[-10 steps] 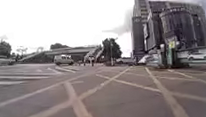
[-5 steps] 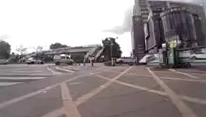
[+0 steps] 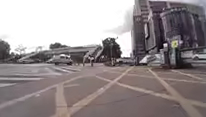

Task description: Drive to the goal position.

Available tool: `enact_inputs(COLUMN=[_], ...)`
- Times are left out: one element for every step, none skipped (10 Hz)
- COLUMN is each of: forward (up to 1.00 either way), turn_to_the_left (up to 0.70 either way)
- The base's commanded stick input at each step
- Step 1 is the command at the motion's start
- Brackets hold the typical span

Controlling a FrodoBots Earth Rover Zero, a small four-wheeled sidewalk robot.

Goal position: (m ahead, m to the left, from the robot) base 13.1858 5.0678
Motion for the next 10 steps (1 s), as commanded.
enact_inputs(forward=[0.45, 0.45, 0.45, 0.45, 0.45, 0.45, 0.45, 0.45, 0.45, 0.45], turn_to_the_left=[0.0, 0.0, 0.0, 0.0, 0.0, 0.0, 0.0, 0.0, 0.0, 0.0])
